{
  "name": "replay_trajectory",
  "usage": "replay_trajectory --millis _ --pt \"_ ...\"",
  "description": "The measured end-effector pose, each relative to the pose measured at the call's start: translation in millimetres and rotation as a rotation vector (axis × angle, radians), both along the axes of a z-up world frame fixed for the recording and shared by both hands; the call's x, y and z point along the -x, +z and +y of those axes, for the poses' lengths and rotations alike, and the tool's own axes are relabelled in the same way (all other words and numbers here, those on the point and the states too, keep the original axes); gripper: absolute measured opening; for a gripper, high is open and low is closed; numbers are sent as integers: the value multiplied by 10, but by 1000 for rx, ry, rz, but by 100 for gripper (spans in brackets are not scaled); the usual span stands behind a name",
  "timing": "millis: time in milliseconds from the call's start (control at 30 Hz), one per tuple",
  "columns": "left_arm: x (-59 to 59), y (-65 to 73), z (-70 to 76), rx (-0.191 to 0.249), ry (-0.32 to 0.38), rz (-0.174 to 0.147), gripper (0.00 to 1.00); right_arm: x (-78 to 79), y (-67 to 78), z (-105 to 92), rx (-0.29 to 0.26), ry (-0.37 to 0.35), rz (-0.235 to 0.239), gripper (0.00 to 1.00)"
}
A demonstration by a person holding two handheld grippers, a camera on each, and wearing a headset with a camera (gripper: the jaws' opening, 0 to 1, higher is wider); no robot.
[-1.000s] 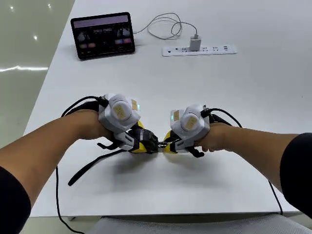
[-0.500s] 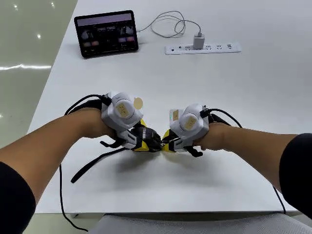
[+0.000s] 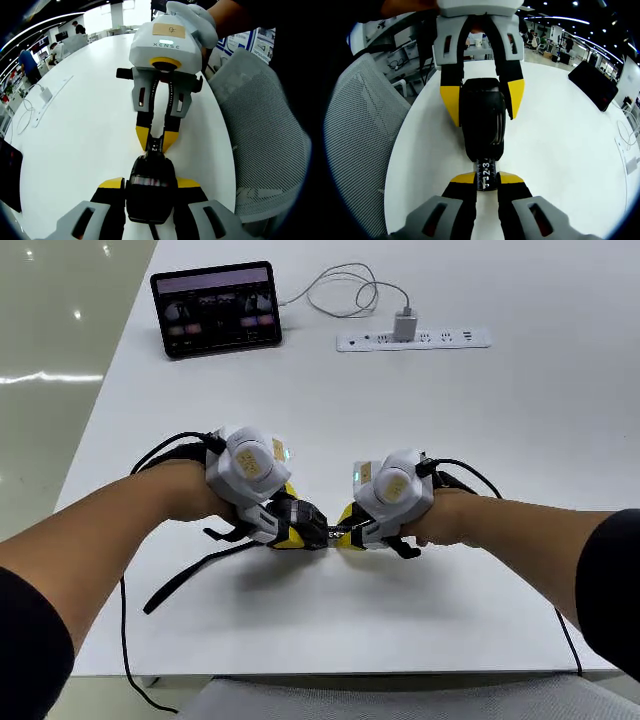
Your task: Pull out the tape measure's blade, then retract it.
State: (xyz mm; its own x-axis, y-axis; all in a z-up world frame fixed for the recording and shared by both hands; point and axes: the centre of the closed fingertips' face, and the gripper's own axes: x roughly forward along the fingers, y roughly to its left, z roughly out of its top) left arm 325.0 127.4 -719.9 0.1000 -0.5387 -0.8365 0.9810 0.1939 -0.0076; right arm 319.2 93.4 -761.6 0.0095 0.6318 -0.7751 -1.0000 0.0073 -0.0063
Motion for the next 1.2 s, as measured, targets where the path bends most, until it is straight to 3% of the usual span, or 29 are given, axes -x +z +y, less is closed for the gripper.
replay_trajectory --millis 1200 --pt "15 11 1 2 17 -5 33 -17 19 -260 23 -13 -9 11"
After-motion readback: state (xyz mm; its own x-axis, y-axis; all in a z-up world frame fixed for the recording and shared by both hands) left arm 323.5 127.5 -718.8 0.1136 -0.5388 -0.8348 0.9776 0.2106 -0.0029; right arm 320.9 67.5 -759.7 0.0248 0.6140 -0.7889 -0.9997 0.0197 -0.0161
